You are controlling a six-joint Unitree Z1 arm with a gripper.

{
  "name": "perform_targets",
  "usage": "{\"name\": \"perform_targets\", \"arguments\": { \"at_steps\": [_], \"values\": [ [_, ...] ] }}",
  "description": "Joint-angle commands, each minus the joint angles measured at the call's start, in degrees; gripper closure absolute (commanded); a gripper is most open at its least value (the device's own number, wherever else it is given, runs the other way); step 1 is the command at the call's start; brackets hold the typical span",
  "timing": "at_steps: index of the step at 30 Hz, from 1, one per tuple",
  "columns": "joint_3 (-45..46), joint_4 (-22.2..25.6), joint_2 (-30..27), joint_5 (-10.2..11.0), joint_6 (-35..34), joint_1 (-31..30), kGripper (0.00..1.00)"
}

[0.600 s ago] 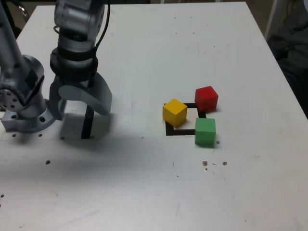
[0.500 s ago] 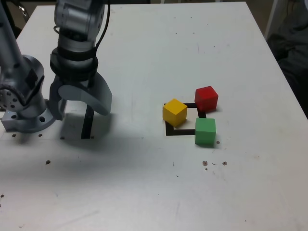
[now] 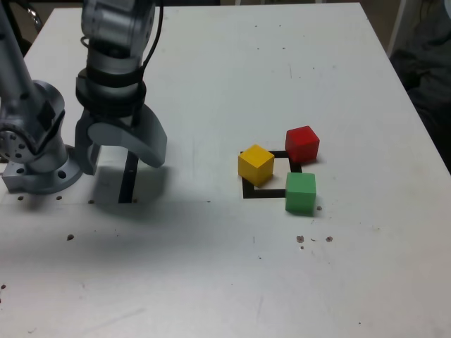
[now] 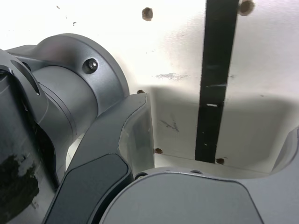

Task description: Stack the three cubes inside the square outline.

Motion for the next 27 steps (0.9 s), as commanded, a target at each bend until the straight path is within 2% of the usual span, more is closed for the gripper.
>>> {"name": "perform_targets", "arguments": {
  "at_steps": [1, 11, 27],
  "values": [
    [-1.1, 0.9, 0.9, 0.2, 0.6, 0.5, 0.0],
    [-8.3, 2.6, 6.0, 1.6, 6.5, 6.1, 0.0],
    [-23.7, 7.2, 18.1, 4.8, 13.6, 14.8, 0.0]
  ]
}}
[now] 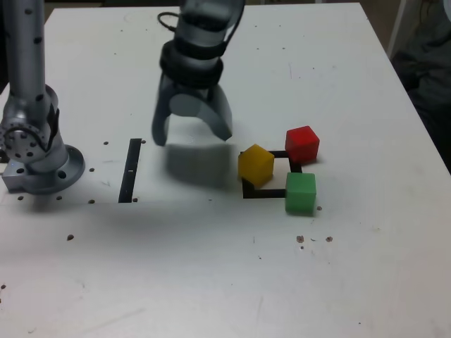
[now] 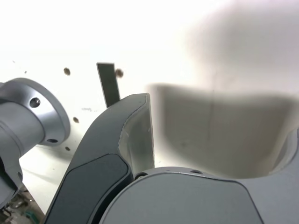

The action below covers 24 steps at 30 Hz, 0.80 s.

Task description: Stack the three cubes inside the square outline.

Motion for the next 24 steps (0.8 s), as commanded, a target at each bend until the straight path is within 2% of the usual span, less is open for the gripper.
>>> {"name": "perform_targets", "arguments": {
  "at_steps": [1, 8, 13, 19, 24],
  "values": [
    [-1.6, 0.3, 1.8, 0.2, 0.7, 1.0, 0.0],
    [-5.8, 1.4, 5.8, 0.4, 1.6, 2.5, 0.0],
    [-6.6, 1.5, 7.2, -0.2, 1.7, 2.3, 0.0],
    [-7.4, 1.9, 7.8, -1.5, 1.6, 1.1, 0.0],
    [-8.2, 2.0, 8.3, -3.6, 0.8, -1.7, 0.0]
  ]
}}
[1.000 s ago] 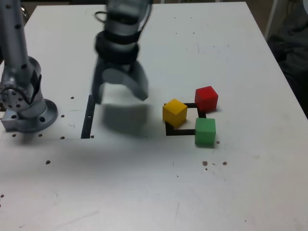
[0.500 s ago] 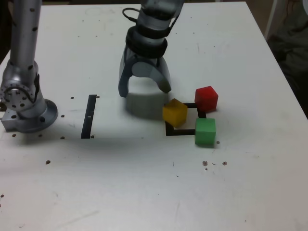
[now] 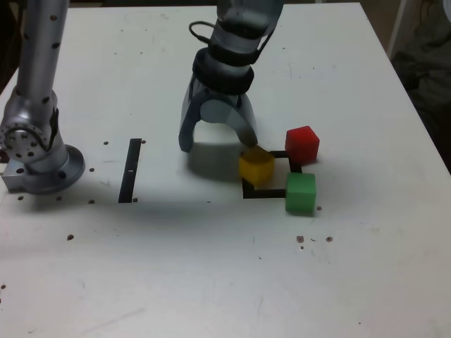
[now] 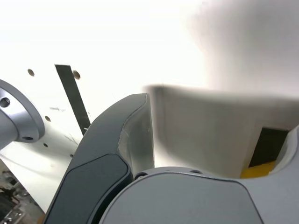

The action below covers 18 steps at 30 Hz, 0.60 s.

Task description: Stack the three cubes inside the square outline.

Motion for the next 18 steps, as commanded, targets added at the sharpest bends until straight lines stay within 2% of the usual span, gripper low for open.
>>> {"name": "perform_targets", "arguments": {
  "at_steps": [1, 9, 18],
  "values": [
    [-0.7, 0.1, 0.7, -1.4, -0.7, -1.9, 0.0],
    [-1.9, 0.2, 1.5, -4.9, -1.8, -6.1, 0.0],
    [-7.0, 3.8, 3.9, -7.0, -3.6, -10.2, 0.0]
  ]
}}
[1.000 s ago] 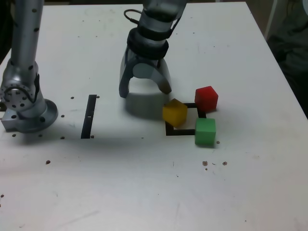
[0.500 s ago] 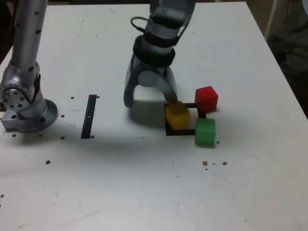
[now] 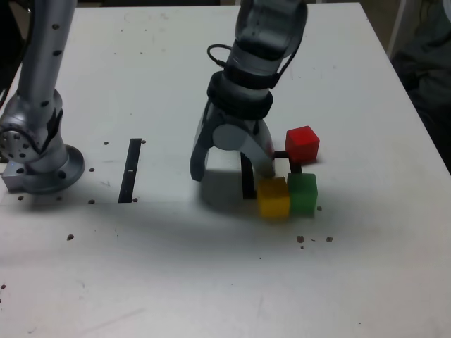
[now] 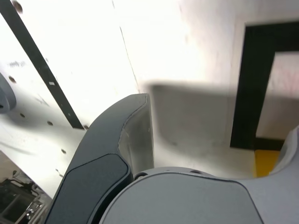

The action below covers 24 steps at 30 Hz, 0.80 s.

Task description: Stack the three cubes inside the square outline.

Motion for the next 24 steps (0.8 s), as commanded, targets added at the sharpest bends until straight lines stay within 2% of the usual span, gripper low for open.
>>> {"name": "perform_targets", "arguments": {
  "at_steps": [1, 9, 14, 24],
  "values": [
    [-2.4, 2.4, 1.2, -0.3, -0.5, -0.8, 0.0],
    [-10.1, 8.3, 3.7, -0.7, -1.7, -2.4, 0.0],
    [-12.5, 9.7, 4.9, -1.0, -1.8, -2.4, 0.0],
    [-14.9, 11.7, 6.3, 0.0, -1.9, -0.8, 0.01]
  ]
}}
